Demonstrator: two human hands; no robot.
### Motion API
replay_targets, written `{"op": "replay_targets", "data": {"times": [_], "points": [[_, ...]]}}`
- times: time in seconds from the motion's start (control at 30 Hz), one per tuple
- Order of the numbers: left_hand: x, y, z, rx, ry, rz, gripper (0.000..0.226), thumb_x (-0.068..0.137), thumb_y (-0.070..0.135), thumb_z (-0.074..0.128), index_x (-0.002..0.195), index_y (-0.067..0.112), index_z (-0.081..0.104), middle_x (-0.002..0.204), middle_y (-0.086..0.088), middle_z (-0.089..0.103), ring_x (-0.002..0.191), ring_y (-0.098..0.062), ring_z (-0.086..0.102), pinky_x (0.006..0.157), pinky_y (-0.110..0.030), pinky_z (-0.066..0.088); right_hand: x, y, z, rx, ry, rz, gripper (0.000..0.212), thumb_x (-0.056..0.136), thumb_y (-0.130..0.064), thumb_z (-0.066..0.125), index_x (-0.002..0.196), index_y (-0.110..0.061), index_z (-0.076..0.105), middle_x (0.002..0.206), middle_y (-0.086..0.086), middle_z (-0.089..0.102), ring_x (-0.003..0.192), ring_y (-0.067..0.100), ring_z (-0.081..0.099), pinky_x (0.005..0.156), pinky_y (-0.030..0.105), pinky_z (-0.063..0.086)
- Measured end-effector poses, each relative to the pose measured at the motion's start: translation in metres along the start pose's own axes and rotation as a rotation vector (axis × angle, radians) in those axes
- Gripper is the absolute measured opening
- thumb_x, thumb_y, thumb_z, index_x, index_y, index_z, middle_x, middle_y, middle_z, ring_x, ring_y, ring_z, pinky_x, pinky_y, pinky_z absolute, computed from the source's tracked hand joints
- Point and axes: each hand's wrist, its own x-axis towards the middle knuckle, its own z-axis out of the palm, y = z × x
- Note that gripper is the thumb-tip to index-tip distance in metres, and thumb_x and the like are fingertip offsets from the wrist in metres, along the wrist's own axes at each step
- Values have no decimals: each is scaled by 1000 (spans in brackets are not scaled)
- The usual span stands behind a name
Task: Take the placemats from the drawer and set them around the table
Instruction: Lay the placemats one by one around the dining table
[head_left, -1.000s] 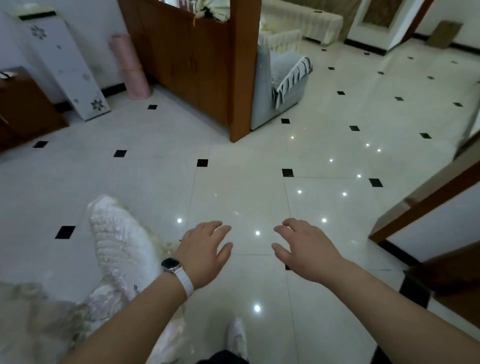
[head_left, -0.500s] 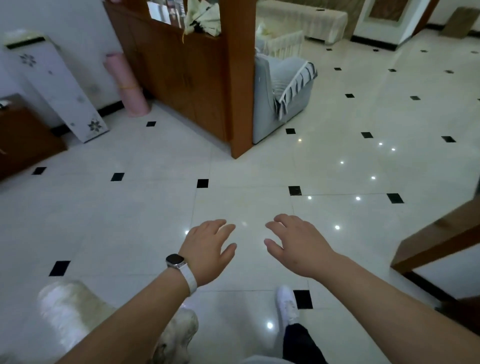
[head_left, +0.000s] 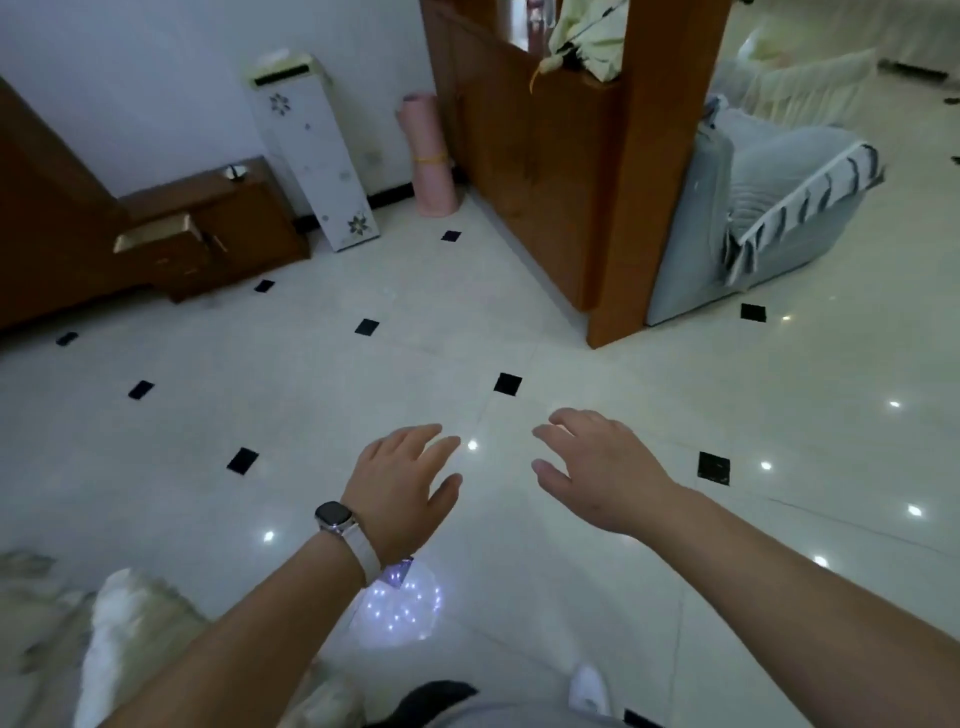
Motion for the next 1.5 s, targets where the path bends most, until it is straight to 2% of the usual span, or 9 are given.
{"op": "replay_targets", "data": {"times": [0.33,0.6,0.83,1.0,1.27,1.43,1.5], "points": [[20,-87,-3,49,65,-283,42,87,41,49,119,18,65,123,-7,65,111,-30,61,91,-44,48,139,-43,-5,-46,-62,-338,48,97,-47,41,137,-21,51,142,2,49,126,24,45,102,38,35],[65,-205,16,-16,76,-385,38,87,36,61,121,18,64,125,-8,64,113,-31,60,93,-45,47,273,-106,9,-131,-125,-435,48,98,-47,41,137,-20,51,141,0,49,125,24,46,102,38,35],[96,-336,-4,31,108,-381,40,84,37,66,120,20,65,123,-7,66,109,-30,62,91,-44,49,401,-188,6,-187,-114,-509,49,98,-49,36,140,-24,45,144,-6,45,128,18,41,104,33,31],[101,-410,-21,62,178,-461,39,82,35,69,118,18,65,120,-7,66,108,-31,63,89,-44,50,467,-247,13,-189,-117,-593,49,98,-49,37,139,-24,47,142,-4,47,128,20,42,104,34,32],[68,-500,-27,72,213,-751,36,83,34,68,115,17,67,118,-6,67,107,-29,63,90,-41,48,568,-340,46,-199,-185,-818,48,97,-47,39,138,-24,48,144,-4,46,129,20,41,105,34,29],[58,-552,-26,99,217,-938,43,86,43,46,114,18,67,117,-5,68,104,-29,64,88,-41,50,636,-394,74,-214,-257,-979,48,97,-47,37,138,-24,47,145,-3,45,129,20,41,104,34,30],[59,-575,-29,96,208,-1020,44,87,44,45,115,18,67,118,-6,67,105,-30,64,88,-42,50,666,-417,81,-197,-273,-1042,48,97,-48,37,138,-24,47,144,-3,46,128,20,42,104,35,30]]}}
